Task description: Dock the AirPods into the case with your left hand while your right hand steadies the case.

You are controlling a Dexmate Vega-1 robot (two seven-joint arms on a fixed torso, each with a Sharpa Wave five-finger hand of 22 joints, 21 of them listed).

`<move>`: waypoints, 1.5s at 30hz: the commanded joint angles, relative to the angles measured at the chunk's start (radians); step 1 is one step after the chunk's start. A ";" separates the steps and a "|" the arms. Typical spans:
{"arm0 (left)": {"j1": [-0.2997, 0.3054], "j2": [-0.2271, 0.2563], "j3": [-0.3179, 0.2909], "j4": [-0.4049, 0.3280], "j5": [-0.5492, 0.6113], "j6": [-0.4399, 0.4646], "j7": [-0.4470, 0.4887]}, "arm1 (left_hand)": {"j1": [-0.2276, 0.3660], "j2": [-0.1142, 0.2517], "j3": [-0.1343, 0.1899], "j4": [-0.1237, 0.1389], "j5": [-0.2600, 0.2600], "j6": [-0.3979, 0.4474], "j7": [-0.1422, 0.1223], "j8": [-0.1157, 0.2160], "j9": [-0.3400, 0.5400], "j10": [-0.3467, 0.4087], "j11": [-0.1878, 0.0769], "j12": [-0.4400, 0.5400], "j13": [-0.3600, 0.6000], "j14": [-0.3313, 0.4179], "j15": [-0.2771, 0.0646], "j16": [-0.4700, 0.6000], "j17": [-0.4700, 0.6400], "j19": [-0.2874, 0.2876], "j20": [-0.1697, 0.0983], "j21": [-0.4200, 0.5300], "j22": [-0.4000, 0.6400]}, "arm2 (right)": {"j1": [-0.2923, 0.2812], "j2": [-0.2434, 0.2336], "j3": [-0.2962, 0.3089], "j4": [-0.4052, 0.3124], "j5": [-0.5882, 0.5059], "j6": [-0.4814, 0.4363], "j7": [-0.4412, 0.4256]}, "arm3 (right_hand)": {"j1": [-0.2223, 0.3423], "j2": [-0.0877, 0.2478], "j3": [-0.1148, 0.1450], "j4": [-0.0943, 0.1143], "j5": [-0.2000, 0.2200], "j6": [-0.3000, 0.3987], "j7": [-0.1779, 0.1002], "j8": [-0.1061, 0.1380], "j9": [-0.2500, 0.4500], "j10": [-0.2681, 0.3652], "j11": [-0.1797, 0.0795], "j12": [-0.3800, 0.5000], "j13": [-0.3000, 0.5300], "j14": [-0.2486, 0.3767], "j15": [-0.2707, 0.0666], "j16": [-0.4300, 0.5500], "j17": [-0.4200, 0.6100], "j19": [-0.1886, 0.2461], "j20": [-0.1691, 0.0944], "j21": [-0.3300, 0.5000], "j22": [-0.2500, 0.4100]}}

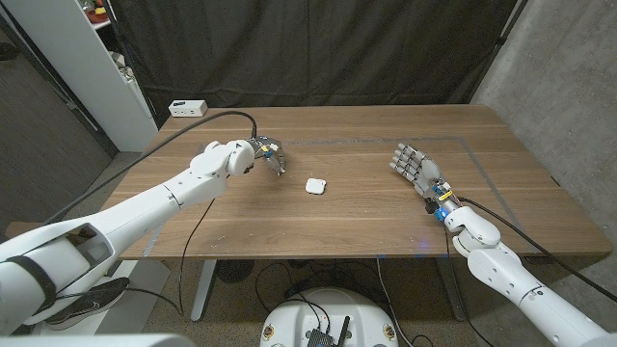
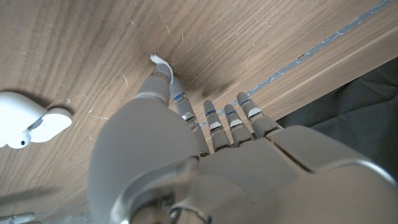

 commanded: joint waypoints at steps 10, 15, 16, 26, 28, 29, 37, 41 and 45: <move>0.001 0.045 -0.047 -0.141 0.007 -0.025 -0.039 | 0.016 0.008 -0.020 0.003 -0.008 0.008 -0.003 0.021 0.038 0.015 -0.004 0.006 0.008 0.018 -0.091 0.000 0.004 0.006 0.007 0.004 0.005 | 0.005 -0.020 -0.011 -0.020 0.008 -0.042 0.020 | -0.005 0.002 0.006 -0.002 0.005 0.004 0.001 0.008 0.006 0.005 -0.002 0.002 0.001 0.006 -0.067 -0.001 0.003 0.005 -0.009 -0.001 0.004; -0.011 0.021 -0.043 -0.155 0.018 -0.045 -0.052 | 0.016 0.010 -0.025 0.004 -0.010 0.006 -0.009 0.024 0.047 0.014 -0.002 0.005 0.009 0.019 -0.091 -0.001 0.004 0.005 0.009 0.004 0.005 | 0.009 -0.027 -0.010 -0.012 0.019 -0.044 0.048 | -0.005 0.002 0.006 -0.003 0.005 0.003 0.001 0.007 0.006 0.006 -0.003 0.002 0.001 0.007 -0.068 -0.001 0.003 0.005 -0.009 -0.001 0.004; -0.011 0.016 -0.041 -0.162 0.025 -0.041 -0.056 | 0.017 0.010 -0.027 0.004 -0.010 0.003 -0.008 0.025 0.050 0.014 -0.002 0.004 0.009 0.017 -0.091 -0.002 0.004 0.005 0.009 0.003 0.005 | 0.010 -0.030 -0.007 -0.011 0.025 -0.046 0.054 | -0.004 0.002 0.006 -0.003 0.005 0.003 0.002 0.007 0.006 0.006 0.001 0.002 0.001 0.008 -0.068 -0.001 0.003 0.005 -0.009 0.000 0.004; -0.021 -0.046 -0.024 -0.180 0.036 -0.008 -0.098 | 0.019 0.016 -0.039 0.007 -0.012 -0.007 -0.006 0.030 0.071 0.018 -0.002 0.003 0.012 0.019 -0.091 -0.003 0.004 0.005 0.010 0.004 0.007 | 0.007 -0.068 0.023 -0.009 0.065 -0.064 0.111 | -0.005 0.003 0.007 -0.004 0.005 0.003 0.001 0.007 0.006 0.006 -0.001 0.001 0.000 0.006 -0.069 -0.001 0.004 0.004 -0.010 -0.001 0.004; -0.026 -0.057 -0.017 -0.172 0.037 -0.012 -0.101 | 0.020 0.017 -0.041 0.008 -0.012 -0.006 -0.007 0.031 0.074 0.019 -0.002 0.003 0.012 0.020 -0.093 -0.003 0.003 0.005 0.009 0.005 0.007 | 0.006 -0.069 0.025 -0.001 0.064 -0.056 0.121 | -0.005 0.003 0.006 -0.003 0.005 0.004 0.001 0.007 0.006 0.006 0.000 0.001 0.000 0.006 -0.069 -0.001 0.005 0.004 -0.010 -0.001 0.004; -0.029 -0.061 -0.014 -0.168 0.035 -0.015 -0.103 | 0.020 0.017 -0.042 0.008 -0.012 -0.007 -0.006 0.031 0.075 0.019 -0.001 0.003 0.012 0.019 -0.093 -0.003 0.003 0.005 0.010 0.005 0.007 | 0.001 -0.068 0.030 -0.005 0.073 -0.060 0.117 | -0.005 0.003 0.006 -0.003 0.005 0.004 0.001 0.007 0.006 0.006 0.000 0.001 0.000 0.006 -0.069 -0.001 0.005 0.004 -0.011 -0.001 0.004; -0.058 -0.097 0.013 -0.116 0.024 -0.053 -0.108 | 0.027 0.023 -0.048 0.007 -0.013 -0.002 -0.011 0.033 0.081 0.024 -0.002 0.003 0.014 0.022 -0.096 -0.003 0.003 0.009 0.012 0.007 0.008 | -0.036 -0.075 0.050 -0.018 0.081 -0.048 0.109 | -0.005 0.003 0.007 -0.005 0.005 0.004 0.002 0.007 0.006 0.006 -0.004 0.001 -0.001 0.007 -0.068 -0.001 0.005 0.004 -0.010 -0.001 0.004; -0.069 -0.106 0.021 -0.099 0.016 -0.070 -0.107 | 0.031 0.025 -0.049 0.005 -0.013 -0.007 -0.009 0.030 0.080 0.024 0.001 0.003 0.014 0.021 -0.095 -0.004 0.003 0.010 0.014 0.007 0.008 | -0.049 -0.074 0.058 -0.021 0.083 -0.040 0.103 | -0.004 0.003 0.007 -0.005 0.005 0.004 0.003 0.006 0.006 0.007 0.001 0.001 -0.001 0.007 -0.068 -0.001 0.005 0.004 -0.010 -0.001 0.004; -0.079 -0.113 0.028 -0.088 0.015 -0.080 -0.107 | 0.037 0.029 -0.052 0.004 -0.014 -0.009 -0.012 0.027 0.080 0.027 0.002 0.002 0.015 0.023 -0.096 -0.004 0.003 0.009 0.015 0.008 0.009 | -0.058 -0.071 0.064 -0.021 0.083 -0.032 0.100 | -0.005 0.003 0.007 -0.005 0.005 0.003 0.002 0.006 0.006 0.006 0.001 0.000 -0.001 0.006 -0.068 -0.001 0.006 0.004 -0.010 -0.001 0.004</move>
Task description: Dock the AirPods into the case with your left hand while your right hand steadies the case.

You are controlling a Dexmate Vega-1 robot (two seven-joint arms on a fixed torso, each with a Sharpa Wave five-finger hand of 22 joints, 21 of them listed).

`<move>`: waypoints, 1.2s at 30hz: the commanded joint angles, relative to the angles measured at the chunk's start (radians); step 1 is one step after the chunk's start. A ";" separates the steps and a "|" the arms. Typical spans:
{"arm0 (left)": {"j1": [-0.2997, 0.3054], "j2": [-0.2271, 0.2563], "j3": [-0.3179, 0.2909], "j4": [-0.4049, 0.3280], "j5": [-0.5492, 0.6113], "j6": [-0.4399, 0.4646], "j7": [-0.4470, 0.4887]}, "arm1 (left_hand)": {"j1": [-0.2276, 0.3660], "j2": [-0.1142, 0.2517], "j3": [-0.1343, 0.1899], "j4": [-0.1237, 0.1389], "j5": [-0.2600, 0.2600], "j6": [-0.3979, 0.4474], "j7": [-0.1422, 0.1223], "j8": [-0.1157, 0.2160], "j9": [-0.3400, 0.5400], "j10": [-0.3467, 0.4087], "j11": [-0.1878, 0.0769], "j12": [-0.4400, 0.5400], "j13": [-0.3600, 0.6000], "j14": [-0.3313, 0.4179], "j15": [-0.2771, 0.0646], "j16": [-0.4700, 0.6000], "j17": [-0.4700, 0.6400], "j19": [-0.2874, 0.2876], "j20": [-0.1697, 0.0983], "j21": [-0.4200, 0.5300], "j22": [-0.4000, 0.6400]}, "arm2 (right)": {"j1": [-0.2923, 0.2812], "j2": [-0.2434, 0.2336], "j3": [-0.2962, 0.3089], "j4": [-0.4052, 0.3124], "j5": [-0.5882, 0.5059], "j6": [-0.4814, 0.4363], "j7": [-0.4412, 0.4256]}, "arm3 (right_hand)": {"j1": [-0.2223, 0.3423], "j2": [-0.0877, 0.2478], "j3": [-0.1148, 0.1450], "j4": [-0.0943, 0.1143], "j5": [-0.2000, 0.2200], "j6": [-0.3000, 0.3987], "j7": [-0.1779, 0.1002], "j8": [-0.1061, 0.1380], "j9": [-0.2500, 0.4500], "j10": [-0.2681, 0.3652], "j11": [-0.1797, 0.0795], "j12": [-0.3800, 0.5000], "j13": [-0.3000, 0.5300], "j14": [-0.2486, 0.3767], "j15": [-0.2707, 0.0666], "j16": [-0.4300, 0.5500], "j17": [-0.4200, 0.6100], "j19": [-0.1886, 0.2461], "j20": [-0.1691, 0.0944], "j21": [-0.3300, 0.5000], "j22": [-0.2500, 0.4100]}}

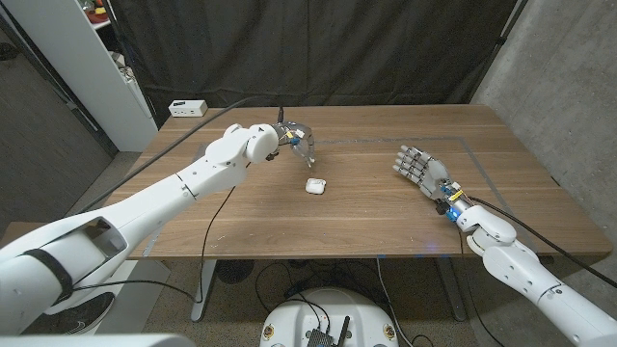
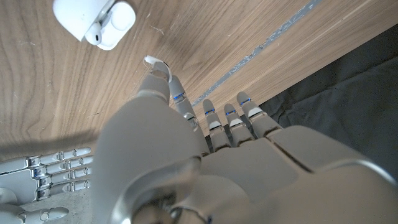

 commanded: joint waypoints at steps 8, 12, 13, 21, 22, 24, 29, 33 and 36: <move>-0.051 -0.047 0.043 0.053 -0.013 -0.059 -0.022 | 0.018 0.011 -0.011 -0.004 -0.004 0.002 -0.017 -0.001 -0.002 0.007 -0.004 0.002 0.007 0.007 -0.092 0.000 0.002 0.003 0.009 0.009 0.005 | -0.044 0.003 0.032 -0.005 0.013 0.032 -0.007 | -0.006 0.003 0.004 -0.002 0.005 0.004 0.002 0.006 0.006 0.007 -0.001 0.001 0.003 0.006 -0.069 -0.001 0.004 0.004 -0.010 -0.001 0.004; -0.054 -0.044 0.045 0.046 -0.014 -0.064 -0.033 | 0.019 0.013 -0.013 -0.003 -0.005 0.001 -0.018 -0.003 -0.003 0.005 0.001 0.000 0.007 0.006 -0.089 -0.001 0.002 0.003 0.011 0.009 0.005 | -0.050 0.003 0.037 -0.005 0.014 0.036 -0.007 | -0.007 0.004 0.004 -0.002 0.005 0.004 0.002 0.006 0.006 0.006 -0.003 0.001 0.003 0.006 -0.070 -0.001 0.004 0.003 -0.011 -0.002 0.004; -0.055 -0.042 0.045 0.044 -0.014 -0.066 -0.037 | 0.020 0.014 -0.014 -0.003 -0.005 0.004 -0.023 -0.003 -0.003 0.005 -0.001 0.000 0.007 0.006 -0.089 -0.001 0.002 0.003 0.012 0.009 0.005 | -0.051 0.002 0.038 -0.007 0.014 0.036 -0.008 | -0.006 0.004 0.004 -0.002 0.005 0.004 0.002 0.006 0.006 0.006 -0.003 0.001 0.003 0.006 -0.069 -0.001 0.004 0.003 -0.010 -0.002 0.004; -0.053 -0.019 0.036 0.023 -0.015 -0.080 -0.055 | 0.021 0.018 -0.019 -0.001 -0.006 0.005 -0.026 -0.007 -0.005 0.003 -0.001 -0.002 0.008 0.006 -0.088 -0.001 0.003 0.002 0.014 0.009 0.005 | -0.070 -0.001 0.044 -0.023 0.010 0.040 -0.019 | -0.006 0.004 0.005 -0.003 0.005 0.002 0.003 0.005 0.006 0.007 0.000 0.001 0.002 0.007 -0.069 0.000 0.004 0.003 -0.009 -0.002 0.004; -0.052 -0.016 0.033 0.023 -0.018 -0.082 -0.057 | 0.021 0.019 -0.020 -0.001 -0.006 0.006 -0.026 -0.007 -0.005 0.004 -0.004 -0.002 0.009 0.006 -0.089 0.000 0.003 0.002 0.014 0.009 0.005 | -0.072 0.000 0.043 -0.025 0.009 0.041 -0.021 | -0.006 0.004 0.004 -0.003 0.005 0.003 0.003 0.006 0.006 0.007 0.000 0.001 0.002 0.006 -0.068 0.000 0.005 0.003 -0.009 -0.002 0.004; -0.051 -0.010 0.031 0.020 -0.017 -0.085 -0.062 | 0.022 0.019 -0.021 -0.001 -0.006 0.006 -0.027 -0.008 -0.006 0.005 -0.001 -0.002 0.009 0.005 -0.089 -0.001 0.003 0.002 0.015 0.009 0.005 | -0.075 0.000 0.042 -0.030 0.007 0.040 -0.024 | -0.007 0.004 0.004 -0.002 0.005 0.003 0.003 0.006 0.006 0.007 -0.002 0.001 0.002 0.006 -0.069 0.000 0.005 0.002 -0.010 -0.002 0.004; -0.045 0.005 0.021 0.020 -0.033 -0.106 -0.070 | 0.021 0.020 -0.024 0.001 -0.007 0.008 -0.026 -0.009 -0.007 0.008 -0.005 -0.001 0.009 0.008 -0.091 0.000 0.003 0.004 0.013 0.010 0.006 | -0.081 0.003 0.040 -0.039 0.000 0.045 -0.035 | -0.007 0.004 0.004 -0.003 0.005 0.003 0.003 0.006 0.006 0.007 -0.004 0.000 0.002 0.007 -0.069 0.001 0.005 0.002 -0.009 -0.002 0.004; -0.040 0.011 0.015 0.027 -0.044 -0.119 -0.070 | 0.020 0.021 -0.026 0.001 -0.008 0.009 -0.026 -0.010 -0.008 0.011 -0.006 0.000 0.010 0.010 -0.091 0.001 0.003 0.004 0.012 0.011 0.006 | -0.091 0.001 0.042 -0.051 -0.008 0.049 -0.049 | -0.008 0.004 0.004 -0.002 0.005 0.003 0.002 0.005 0.006 0.006 0.001 0.000 0.002 0.007 -0.068 0.000 0.006 0.002 -0.009 -0.002 0.004; -0.038 0.013 0.016 0.036 -0.047 -0.133 -0.067 | 0.021 0.023 -0.028 0.002 -0.008 0.011 -0.027 -0.011 -0.009 0.012 -0.007 -0.001 0.010 0.011 -0.093 0.001 0.003 0.005 0.012 0.011 0.006 | -0.102 0.002 0.045 -0.060 -0.012 0.054 -0.061 | -0.009 0.003 0.004 -0.002 0.005 0.003 0.002 0.006 0.006 0.007 -0.002 0.000 0.002 0.006 -0.067 0.000 0.005 0.002 -0.009 -0.002 0.004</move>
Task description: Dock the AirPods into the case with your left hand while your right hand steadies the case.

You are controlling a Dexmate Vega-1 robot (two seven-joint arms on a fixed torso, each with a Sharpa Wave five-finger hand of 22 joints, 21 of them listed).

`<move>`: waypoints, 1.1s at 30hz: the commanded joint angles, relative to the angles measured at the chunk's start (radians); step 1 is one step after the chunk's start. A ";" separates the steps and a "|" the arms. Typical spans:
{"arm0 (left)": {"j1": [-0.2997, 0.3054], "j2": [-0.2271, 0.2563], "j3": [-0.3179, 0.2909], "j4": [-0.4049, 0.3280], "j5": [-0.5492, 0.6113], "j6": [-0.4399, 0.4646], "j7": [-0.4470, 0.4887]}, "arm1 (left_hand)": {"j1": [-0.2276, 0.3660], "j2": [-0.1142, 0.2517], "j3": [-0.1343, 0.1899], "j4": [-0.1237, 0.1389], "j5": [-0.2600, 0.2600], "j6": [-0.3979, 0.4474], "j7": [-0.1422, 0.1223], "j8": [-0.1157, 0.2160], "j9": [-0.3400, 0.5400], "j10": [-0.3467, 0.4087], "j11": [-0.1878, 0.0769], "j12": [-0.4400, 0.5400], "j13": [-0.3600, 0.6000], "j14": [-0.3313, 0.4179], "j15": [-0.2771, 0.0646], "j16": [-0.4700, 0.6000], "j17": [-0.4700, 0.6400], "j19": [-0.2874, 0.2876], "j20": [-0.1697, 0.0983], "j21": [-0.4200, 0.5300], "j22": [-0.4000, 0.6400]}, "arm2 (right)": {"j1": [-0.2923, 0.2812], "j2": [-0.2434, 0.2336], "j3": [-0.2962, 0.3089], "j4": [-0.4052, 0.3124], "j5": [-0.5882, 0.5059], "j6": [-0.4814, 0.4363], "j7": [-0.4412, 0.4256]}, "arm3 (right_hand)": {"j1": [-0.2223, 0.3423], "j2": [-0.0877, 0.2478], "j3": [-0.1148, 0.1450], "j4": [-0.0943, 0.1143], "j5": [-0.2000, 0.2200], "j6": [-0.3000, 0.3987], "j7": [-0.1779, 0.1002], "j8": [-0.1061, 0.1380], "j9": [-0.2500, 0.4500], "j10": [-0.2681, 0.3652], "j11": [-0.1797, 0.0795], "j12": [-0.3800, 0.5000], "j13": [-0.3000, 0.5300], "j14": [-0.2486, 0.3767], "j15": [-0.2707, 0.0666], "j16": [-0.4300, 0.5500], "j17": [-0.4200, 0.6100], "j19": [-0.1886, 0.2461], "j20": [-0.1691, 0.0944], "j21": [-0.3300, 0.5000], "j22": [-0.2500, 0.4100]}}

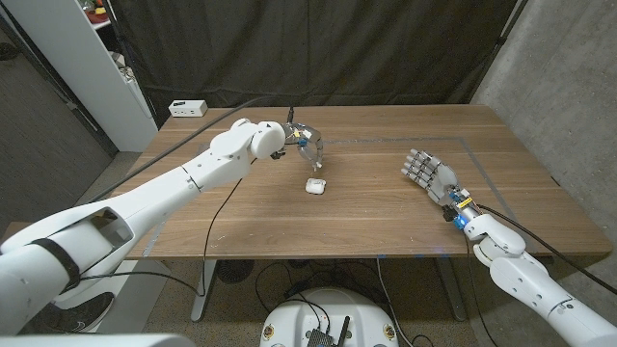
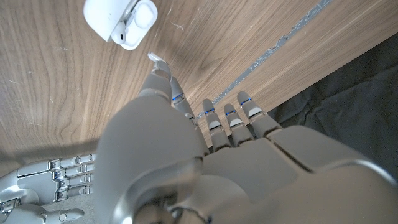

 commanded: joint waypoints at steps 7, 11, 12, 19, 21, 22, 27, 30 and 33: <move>0.011 0.026 -0.013 0.016 -0.027 -0.059 -0.022 | 0.002 0.015 -0.004 -0.001 -0.002 0.006 -0.011 -0.008 0.000 0.008 -0.001 -0.002 0.007 0.012 -0.090 0.000 0.002 0.003 0.005 0.005 0.002 | -0.036 0.006 0.006 -0.034 -0.023 0.021 -0.046 | -0.005 -0.002 0.004 -0.003 0.005 0.004 0.003 0.006 0.006 0.007 -0.003 0.000 0.001 0.007 -0.068 0.000 0.005 0.002 -0.007 -0.002 0.004; 0.010 0.025 -0.013 0.025 -0.033 -0.068 -0.028 | 0.002 0.017 -0.006 0.000 -0.002 0.005 -0.013 -0.011 -0.001 0.009 -0.003 -0.002 0.007 0.012 -0.093 0.000 0.002 0.004 0.005 0.005 0.003 | -0.042 0.010 0.007 -0.035 -0.024 0.025 -0.055 | -0.005 -0.001 0.004 -0.003 0.005 0.003 0.002 0.005 0.006 0.007 0.002 0.000 0.001 0.007 -0.068 0.000 0.005 0.001 -0.007 -0.002 0.004; 0.008 0.024 -0.012 0.029 -0.035 -0.072 -0.030 | 0.003 0.018 -0.006 0.000 -0.002 0.004 -0.012 -0.011 -0.001 0.008 -0.002 -0.002 0.007 0.012 -0.091 0.000 0.002 0.003 0.006 0.005 0.003 | -0.043 0.011 0.007 -0.035 -0.023 0.026 -0.057 | -0.006 -0.001 0.004 -0.003 0.005 0.003 0.003 0.005 0.006 0.007 0.001 0.000 0.001 0.007 -0.068 0.000 0.006 0.002 -0.007 -0.002 0.004; 0.005 0.016 -0.006 0.044 -0.029 -0.085 -0.024 | 0.005 0.021 -0.008 0.000 -0.003 0.003 -0.019 -0.015 -0.003 0.012 -0.003 -0.002 0.008 0.011 -0.092 -0.001 0.002 0.003 0.004 0.005 0.003 | -0.043 0.017 0.006 -0.029 -0.025 0.033 -0.059 | -0.007 -0.002 0.005 -0.002 0.005 0.004 0.003 0.006 0.006 0.007 0.000 0.000 0.001 0.008 -0.069 0.000 0.005 0.001 -0.006 -0.002 0.004; 0.007 0.016 -0.007 0.043 -0.032 -0.085 -0.024 | 0.006 0.023 -0.009 -0.001 -0.003 0.001 -0.017 -0.017 -0.004 0.014 0.000 -0.001 0.008 0.012 -0.092 -0.001 0.002 0.003 0.006 0.005 0.003 | -0.043 0.019 0.006 -0.028 -0.024 0.034 -0.059 | -0.007 -0.002 0.005 -0.003 0.005 0.004 0.004 0.005 0.006 0.007 0.002 0.000 0.001 0.008 -0.068 0.000 0.005 0.001 -0.006 -0.002 0.004; 0.008 0.017 -0.008 0.041 -0.032 -0.085 -0.024 | 0.007 0.023 -0.010 -0.001 -0.004 0.004 -0.018 -0.017 -0.004 0.018 -0.005 0.000 0.009 0.012 -0.093 -0.001 0.002 0.003 0.005 0.006 0.003 | -0.044 0.019 0.006 -0.028 -0.024 0.035 -0.060 | -0.008 -0.002 0.005 -0.002 0.005 0.004 0.003 0.006 0.006 0.007 0.001 0.000 0.000 0.007 -0.069 0.000 0.005 0.001 -0.007 -0.002 0.004; 0.010 0.017 -0.008 0.037 -0.033 -0.081 -0.035 | 0.010 0.025 -0.011 -0.002 -0.004 0.011 -0.018 -0.016 -0.005 0.020 -0.006 0.000 0.009 0.015 -0.095 0.000 0.002 0.003 0.006 0.006 0.003 | -0.046 0.020 0.007 -0.026 -0.023 0.036 -0.062 | -0.008 -0.002 0.005 -0.003 0.005 0.004 0.003 0.005 0.006 0.008 0.003 0.000 0.000 0.008 -0.068 0.000 0.005 0.001 -0.006 -0.002 0.004; 0.009 0.014 -0.007 0.043 -0.035 -0.081 -0.037 | 0.010 0.026 -0.013 -0.002 -0.005 0.009 -0.019 -0.019 -0.006 0.019 -0.006 0.000 0.010 0.015 -0.093 0.000 0.002 0.003 0.007 0.006 0.003 | -0.045 0.023 0.006 -0.023 -0.022 0.038 -0.063 | -0.008 -0.002 0.005 -0.003 0.005 0.004 0.003 0.005 0.006 0.010 0.003 0.001 0.000 0.008 -0.067 0.000 0.005 0.001 -0.006 -0.002 0.004; 0.008 0.012 -0.006 0.048 -0.038 -0.082 -0.037 | 0.011 0.026 -0.014 -0.002 -0.005 0.013 -0.020 -0.018 -0.006 0.021 -0.004 0.000 0.010 0.014 -0.094 -0.001 0.002 0.003 0.007 0.006 0.003 | -0.043 0.025 0.005 -0.021 -0.024 0.041 -0.062 | -0.008 -0.002 0.005 -0.004 0.005 0.004 0.004 0.005 0.006 0.009 0.001 0.000 0.000 0.008 -0.068 0.000 0.005 0.001 -0.005 -0.002 0.004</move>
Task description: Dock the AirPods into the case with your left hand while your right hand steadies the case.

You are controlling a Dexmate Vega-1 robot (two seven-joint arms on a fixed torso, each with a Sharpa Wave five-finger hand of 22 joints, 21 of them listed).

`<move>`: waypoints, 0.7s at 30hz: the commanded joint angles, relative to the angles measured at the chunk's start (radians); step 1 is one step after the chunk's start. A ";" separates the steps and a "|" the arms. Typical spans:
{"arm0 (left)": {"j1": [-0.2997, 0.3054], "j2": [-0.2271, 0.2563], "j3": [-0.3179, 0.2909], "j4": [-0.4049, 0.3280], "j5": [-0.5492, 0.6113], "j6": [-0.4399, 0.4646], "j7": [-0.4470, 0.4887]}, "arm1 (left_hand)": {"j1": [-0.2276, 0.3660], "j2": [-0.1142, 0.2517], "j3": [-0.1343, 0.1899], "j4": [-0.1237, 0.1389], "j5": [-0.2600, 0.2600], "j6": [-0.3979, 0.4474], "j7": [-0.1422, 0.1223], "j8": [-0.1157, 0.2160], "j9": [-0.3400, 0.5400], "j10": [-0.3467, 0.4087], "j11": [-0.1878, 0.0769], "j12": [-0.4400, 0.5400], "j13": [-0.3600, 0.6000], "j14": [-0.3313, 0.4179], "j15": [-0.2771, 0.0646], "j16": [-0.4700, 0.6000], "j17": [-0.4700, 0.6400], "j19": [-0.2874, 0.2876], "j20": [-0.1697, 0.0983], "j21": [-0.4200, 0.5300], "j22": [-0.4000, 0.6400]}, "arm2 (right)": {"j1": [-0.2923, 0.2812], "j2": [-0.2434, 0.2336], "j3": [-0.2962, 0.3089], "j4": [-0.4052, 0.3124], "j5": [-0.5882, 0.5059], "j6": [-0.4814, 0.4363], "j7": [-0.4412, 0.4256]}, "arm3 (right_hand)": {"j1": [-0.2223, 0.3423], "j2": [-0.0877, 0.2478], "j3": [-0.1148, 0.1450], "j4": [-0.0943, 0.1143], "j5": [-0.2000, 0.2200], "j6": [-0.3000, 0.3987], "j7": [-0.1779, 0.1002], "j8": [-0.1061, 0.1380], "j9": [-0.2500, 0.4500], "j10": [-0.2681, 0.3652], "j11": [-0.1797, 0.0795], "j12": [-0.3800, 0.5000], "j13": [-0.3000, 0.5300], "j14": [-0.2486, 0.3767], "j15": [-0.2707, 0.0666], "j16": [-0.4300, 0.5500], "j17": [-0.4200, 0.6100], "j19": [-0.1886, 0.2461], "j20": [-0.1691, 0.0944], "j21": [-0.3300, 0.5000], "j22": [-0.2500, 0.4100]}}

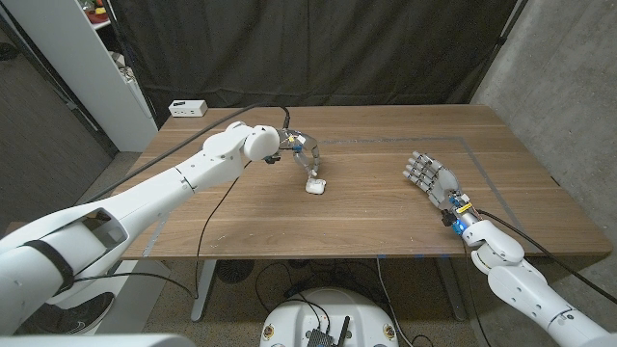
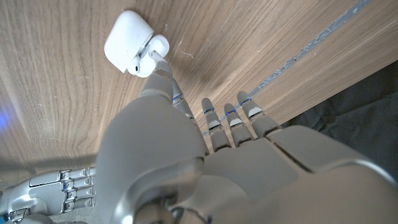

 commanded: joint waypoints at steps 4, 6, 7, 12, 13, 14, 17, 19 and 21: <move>0.001 -0.007 0.005 0.017 -0.009 -0.008 -0.007 | 0.006 0.012 -0.007 -0.002 -0.005 0.007 -0.003 -0.005 0.002 0.006 -0.002 -0.001 0.006 0.010 -0.096 -0.001 0.002 0.003 0.008 0.006 0.002 | 0.002 0.012 -0.002 0.015 -0.001 0.012 -0.002 | -0.007 -0.002 0.005 -0.004 0.005 0.005 0.004 0.006 0.006 0.005 -0.003 0.000 0.000 0.008 -0.068 0.000 0.003 0.001 -0.005 -0.002 0.004; 0.001 -0.007 0.006 0.019 -0.010 -0.006 -0.008 | 0.007 0.012 -0.007 -0.002 -0.005 0.011 -0.004 -0.004 0.001 0.007 -0.004 -0.001 0.007 0.011 -0.098 -0.001 0.002 0.004 0.006 0.007 0.002 | 0.002 0.013 -0.003 0.017 -0.002 0.014 -0.002 | -0.007 -0.002 0.005 -0.005 0.005 0.004 0.006 0.006 0.006 0.005 -0.003 0.000 0.000 0.008 -0.067 0.000 0.003 0.002 -0.004 -0.002 0.004; 0.001 -0.007 0.007 0.020 -0.009 -0.006 -0.007 | 0.007 0.013 -0.008 -0.002 -0.006 0.010 -0.004 -0.005 0.001 0.006 -0.002 -0.001 0.007 0.011 -0.098 -0.001 0.002 0.004 0.007 0.007 0.002 | 0.002 0.014 -0.003 0.018 -0.002 0.015 -0.001 | -0.007 -0.002 0.005 -0.005 0.005 0.004 0.005 0.006 0.006 0.005 -0.003 0.000 0.000 0.008 -0.068 0.000 0.003 0.002 -0.004 -0.002 0.004; 0.007 -0.005 0.007 0.016 -0.005 -0.003 0.000 | 0.009 0.014 -0.009 -0.002 -0.006 0.006 -0.003 -0.009 0.000 0.010 -0.004 0.000 0.007 0.013 -0.099 -0.001 0.002 0.004 0.006 0.008 0.002 | -0.003 0.014 -0.004 0.017 0.000 0.014 0.000 | -0.006 -0.002 0.005 -0.006 0.005 0.005 0.007 0.006 0.006 0.006 -0.001 0.001 0.000 0.008 -0.067 0.000 0.004 0.002 -0.004 -0.001 0.004; 0.008 -0.004 0.007 0.015 -0.005 -0.002 -0.001 | 0.009 0.014 -0.009 -0.002 -0.006 0.007 -0.002 -0.009 0.000 0.010 -0.004 0.000 0.008 0.013 -0.098 -0.001 0.002 0.005 0.006 0.008 0.002 | -0.004 0.015 -0.004 0.017 0.000 0.016 0.000 | -0.006 -0.003 0.005 -0.007 0.005 0.005 0.008 0.006 0.006 0.005 0.000 0.000 0.000 0.008 -0.067 0.000 0.003 0.002 -0.004 -0.001 0.004; 0.009 -0.004 0.008 0.013 -0.005 -0.001 -0.001 | 0.010 0.015 -0.009 -0.002 -0.006 0.006 -0.002 -0.010 0.000 0.011 -0.002 0.000 0.008 0.013 -0.099 -0.001 0.002 0.005 0.007 0.008 0.003 | -0.006 0.016 -0.004 0.017 0.001 0.018 0.000 | -0.006 -0.003 0.005 -0.006 0.005 0.005 0.007 0.006 0.006 0.005 -0.001 0.000 0.000 0.008 -0.067 0.000 0.003 0.002 -0.004 -0.001 0.004; 0.015 0.001 0.007 0.002 -0.003 0.003 -0.004 | 0.012 0.015 -0.010 -0.003 -0.007 0.009 -0.003 -0.010 -0.001 0.011 -0.003 0.000 0.008 0.014 -0.099 -0.001 0.002 0.006 0.006 0.009 0.003 | -0.012 0.017 -0.003 0.015 0.000 0.022 -0.001 | -0.005 -0.002 0.005 -0.007 0.005 0.006 0.010 0.006 0.006 0.005 0.001 0.000 -0.001 0.009 -0.067 0.001 0.004 0.003 -0.003 -0.001 0.004; 0.019 0.002 0.005 -0.002 -0.002 0.006 0.000 | 0.012 0.016 -0.011 -0.003 -0.007 0.009 -0.001 -0.011 -0.001 0.011 -0.001 -0.001 0.008 0.014 -0.098 -0.001 0.002 0.006 0.007 0.009 0.003 | -0.014 0.016 -0.003 0.015 0.000 0.022 -0.001 | -0.005 -0.002 0.005 -0.007 0.005 0.006 0.011 0.006 0.006 0.005 0.000 0.000 -0.001 0.009 -0.067 0.001 0.004 0.003 -0.003 -0.001 0.004; 0.024 0.004 0.003 -0.009 -0.002 0.012 0.000 | 0.013 0.016 -0.011 -0.004 -0.007 0.011 -0.001 -0.010 -0.001 0.014 -0.001 0.000 0.009 0.017 -0.101 0.000 0.002 0.008 0.005 0.010 0.003 | -0.019 0.017 -0.001 0.013 0.001 0.026 -0.002 | -0.005 -0.003 0.005 -0.007 0.005 0.007 0.011 0.006 0.006 0.005 0.000 0.000 -0.001 0.010 -0.067 0.001 0.004 0.003 -0.003 -0.001 0.004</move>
